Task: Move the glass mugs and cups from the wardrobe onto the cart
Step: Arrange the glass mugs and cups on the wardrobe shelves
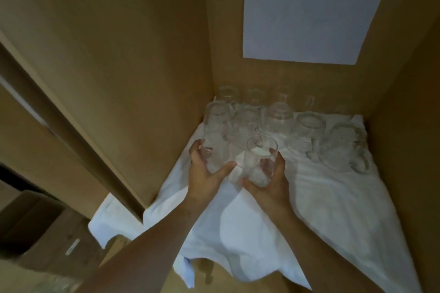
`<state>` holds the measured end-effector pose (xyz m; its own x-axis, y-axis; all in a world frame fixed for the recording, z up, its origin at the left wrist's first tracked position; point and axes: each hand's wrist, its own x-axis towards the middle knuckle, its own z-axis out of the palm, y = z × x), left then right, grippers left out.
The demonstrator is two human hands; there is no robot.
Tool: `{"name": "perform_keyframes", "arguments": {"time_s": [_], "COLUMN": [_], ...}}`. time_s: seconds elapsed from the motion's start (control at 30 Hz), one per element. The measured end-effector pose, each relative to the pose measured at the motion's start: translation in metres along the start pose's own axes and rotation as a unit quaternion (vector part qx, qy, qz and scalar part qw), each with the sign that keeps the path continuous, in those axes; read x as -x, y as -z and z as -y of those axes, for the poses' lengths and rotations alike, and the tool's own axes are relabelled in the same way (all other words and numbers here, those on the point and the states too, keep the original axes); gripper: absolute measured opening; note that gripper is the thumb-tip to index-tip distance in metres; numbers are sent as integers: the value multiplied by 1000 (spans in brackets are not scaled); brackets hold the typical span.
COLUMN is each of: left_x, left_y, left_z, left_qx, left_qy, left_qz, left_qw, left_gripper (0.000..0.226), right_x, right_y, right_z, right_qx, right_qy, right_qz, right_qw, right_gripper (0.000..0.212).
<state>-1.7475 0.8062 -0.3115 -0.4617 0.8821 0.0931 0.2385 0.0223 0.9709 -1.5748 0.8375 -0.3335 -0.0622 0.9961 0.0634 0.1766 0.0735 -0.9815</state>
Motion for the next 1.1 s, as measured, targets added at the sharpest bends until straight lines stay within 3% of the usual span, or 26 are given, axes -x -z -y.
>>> {"name": "perform_keyframes", "arguments": {"time_s": [0.17,0.37,0.53,0.7,0.83,0.97,1.1], "left_x": [9,-14,-33,-38,-54,-70,-84], "left_y": [7,20,42,37,28,25,24], "left_z": [15,-14,-42,-61,-83,-94,-105], "left_qx": [-105,-222,-370,-545,-570,-565,-588], "left_qy": [16,43,-3,-33,-37,-66,-64], "left_qz": [26,-36,-7,77,104,107,134], "left_qw": [994,973,929,834,814,815,795], "left_gripper": [110,95,90,65,56,44,39], "right_x": [-1,-2,-6,-6,-7,-5,-7], "right_y": [2,2,1,-2,-2,-2,4], "right_z": [-6,-10,-13,-14,-16,-12,1], "right_qx": [-2,8,9,12,21,32,57], "right_qy": [-12,-1,8,9,7,-1,-29], "right_qz": [-6,-15,-23,-36,-42,-45,-9], "right_qw": [1000,1000,1000,999,999,998,998], "right_gripper": [115,111,111,111,110,110,115]}}
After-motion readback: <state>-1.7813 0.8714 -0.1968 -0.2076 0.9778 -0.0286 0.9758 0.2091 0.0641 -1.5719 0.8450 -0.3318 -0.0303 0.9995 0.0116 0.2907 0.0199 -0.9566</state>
